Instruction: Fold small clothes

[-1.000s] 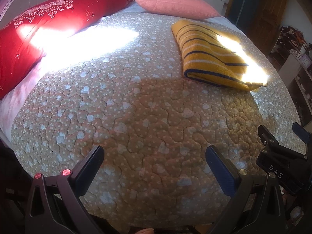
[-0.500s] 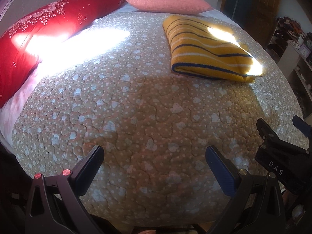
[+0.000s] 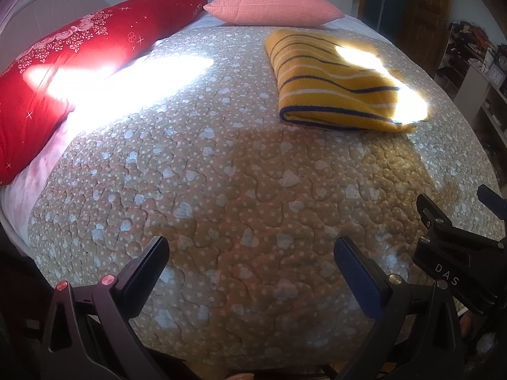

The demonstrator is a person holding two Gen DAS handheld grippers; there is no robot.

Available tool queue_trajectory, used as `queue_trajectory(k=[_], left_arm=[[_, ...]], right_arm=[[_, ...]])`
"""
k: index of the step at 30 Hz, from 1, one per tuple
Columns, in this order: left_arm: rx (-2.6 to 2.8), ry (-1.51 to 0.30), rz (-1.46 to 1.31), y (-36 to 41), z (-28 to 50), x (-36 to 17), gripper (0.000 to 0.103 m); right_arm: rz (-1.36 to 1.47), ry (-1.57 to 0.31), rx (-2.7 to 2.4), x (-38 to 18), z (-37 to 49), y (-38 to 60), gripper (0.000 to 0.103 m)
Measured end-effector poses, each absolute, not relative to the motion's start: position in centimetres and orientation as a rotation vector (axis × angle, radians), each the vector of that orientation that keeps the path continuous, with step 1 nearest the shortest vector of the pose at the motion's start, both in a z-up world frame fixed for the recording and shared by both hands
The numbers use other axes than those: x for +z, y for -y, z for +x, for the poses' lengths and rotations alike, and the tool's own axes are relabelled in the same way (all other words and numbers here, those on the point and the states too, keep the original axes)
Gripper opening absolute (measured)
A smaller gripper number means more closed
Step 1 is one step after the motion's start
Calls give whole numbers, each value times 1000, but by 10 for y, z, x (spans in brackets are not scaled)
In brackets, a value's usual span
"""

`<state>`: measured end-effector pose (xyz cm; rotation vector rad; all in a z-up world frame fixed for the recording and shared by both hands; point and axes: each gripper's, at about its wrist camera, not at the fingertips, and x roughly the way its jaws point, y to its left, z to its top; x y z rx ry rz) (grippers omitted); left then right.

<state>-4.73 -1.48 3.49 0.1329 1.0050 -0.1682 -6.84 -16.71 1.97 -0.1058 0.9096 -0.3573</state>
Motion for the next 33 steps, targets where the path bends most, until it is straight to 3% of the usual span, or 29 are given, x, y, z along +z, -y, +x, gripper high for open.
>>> queue_trajectory(k=[33], left_arm=[[-177, -1004, 129, 12, -45, 32, 103]], right_arm=[[-106, -902, -326, 17, -66, 158, 101]])
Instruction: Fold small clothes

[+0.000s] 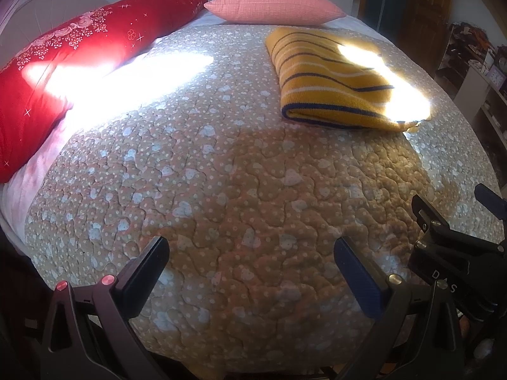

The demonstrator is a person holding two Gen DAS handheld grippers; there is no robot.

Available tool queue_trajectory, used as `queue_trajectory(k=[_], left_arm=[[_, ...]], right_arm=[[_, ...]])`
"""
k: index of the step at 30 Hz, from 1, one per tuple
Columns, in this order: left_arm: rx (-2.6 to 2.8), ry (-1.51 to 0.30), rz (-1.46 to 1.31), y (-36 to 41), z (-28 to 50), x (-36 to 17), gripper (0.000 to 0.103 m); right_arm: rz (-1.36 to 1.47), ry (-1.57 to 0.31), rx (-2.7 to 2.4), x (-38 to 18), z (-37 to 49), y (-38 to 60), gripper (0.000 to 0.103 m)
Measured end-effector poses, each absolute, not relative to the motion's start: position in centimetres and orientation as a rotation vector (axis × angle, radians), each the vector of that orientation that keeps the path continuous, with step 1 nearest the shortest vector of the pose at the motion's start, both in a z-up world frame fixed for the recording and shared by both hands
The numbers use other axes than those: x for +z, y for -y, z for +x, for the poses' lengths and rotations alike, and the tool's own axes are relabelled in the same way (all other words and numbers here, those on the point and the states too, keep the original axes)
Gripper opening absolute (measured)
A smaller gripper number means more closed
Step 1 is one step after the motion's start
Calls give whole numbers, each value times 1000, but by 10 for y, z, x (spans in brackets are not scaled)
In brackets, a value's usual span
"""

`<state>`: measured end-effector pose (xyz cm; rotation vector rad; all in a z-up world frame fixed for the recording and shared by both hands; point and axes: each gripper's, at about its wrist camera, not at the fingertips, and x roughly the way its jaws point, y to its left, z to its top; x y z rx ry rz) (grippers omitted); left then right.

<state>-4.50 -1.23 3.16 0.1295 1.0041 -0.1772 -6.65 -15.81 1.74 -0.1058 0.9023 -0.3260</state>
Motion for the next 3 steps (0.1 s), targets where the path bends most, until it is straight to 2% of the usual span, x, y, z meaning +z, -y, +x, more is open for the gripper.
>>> queue_trajectory(k=[3], left_arm=[[-174, -1000, 129, 12, -46, 33, 103]], right_arm=[[-108, -900, -325, 18, -67, 158, 101]])
